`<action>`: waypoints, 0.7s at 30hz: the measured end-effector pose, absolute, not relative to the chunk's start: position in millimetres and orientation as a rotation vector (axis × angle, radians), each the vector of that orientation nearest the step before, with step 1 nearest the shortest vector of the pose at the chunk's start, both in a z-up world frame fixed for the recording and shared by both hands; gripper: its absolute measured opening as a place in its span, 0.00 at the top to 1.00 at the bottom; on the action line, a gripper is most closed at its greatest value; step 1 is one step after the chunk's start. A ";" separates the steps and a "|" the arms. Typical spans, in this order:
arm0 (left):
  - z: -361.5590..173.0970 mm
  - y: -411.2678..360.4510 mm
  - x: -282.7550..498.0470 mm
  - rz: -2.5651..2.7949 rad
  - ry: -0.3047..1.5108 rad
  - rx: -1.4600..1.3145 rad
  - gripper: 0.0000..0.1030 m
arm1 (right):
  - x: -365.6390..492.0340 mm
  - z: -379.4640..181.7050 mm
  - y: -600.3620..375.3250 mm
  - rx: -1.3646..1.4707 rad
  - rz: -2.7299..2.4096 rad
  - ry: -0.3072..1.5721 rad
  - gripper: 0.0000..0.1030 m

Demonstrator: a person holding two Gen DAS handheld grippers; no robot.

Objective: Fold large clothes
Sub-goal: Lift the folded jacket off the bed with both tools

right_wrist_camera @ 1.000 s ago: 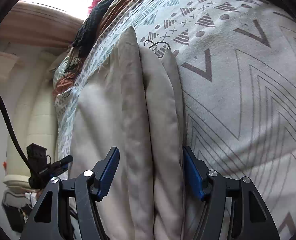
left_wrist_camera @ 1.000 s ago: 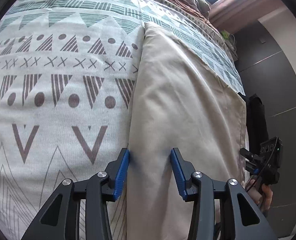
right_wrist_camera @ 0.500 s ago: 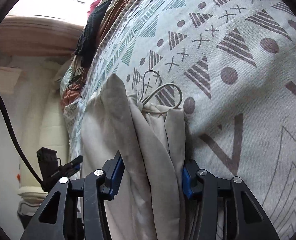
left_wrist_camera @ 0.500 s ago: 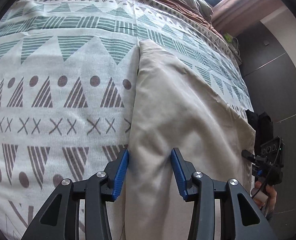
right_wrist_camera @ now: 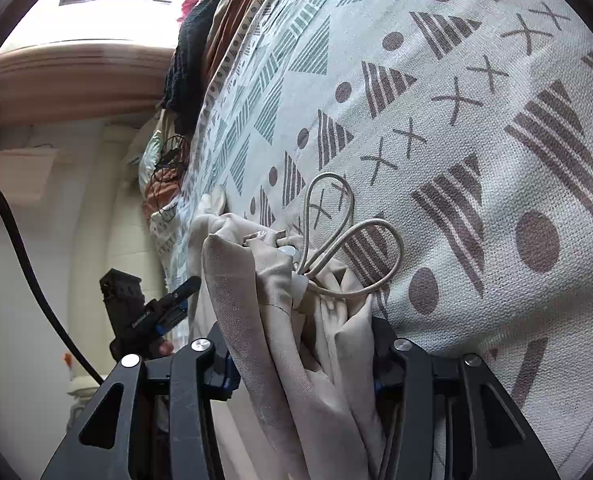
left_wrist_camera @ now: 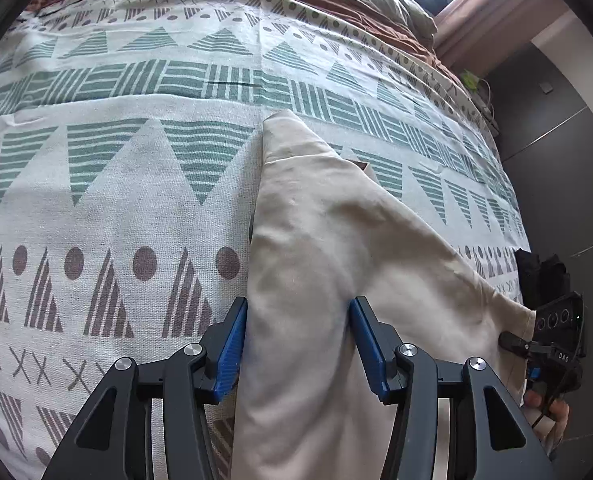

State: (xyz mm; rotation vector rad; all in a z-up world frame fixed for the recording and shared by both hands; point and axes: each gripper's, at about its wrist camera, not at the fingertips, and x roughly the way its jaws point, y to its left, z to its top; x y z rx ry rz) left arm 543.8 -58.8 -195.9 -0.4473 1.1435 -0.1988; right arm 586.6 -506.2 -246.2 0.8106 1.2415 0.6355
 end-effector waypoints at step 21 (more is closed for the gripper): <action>-71.3 -56.3 472.3 -0.237 0.910 -0.426 0.89 | 509.0 -115.3 -485.9 0.668 0.676 0.992 0.81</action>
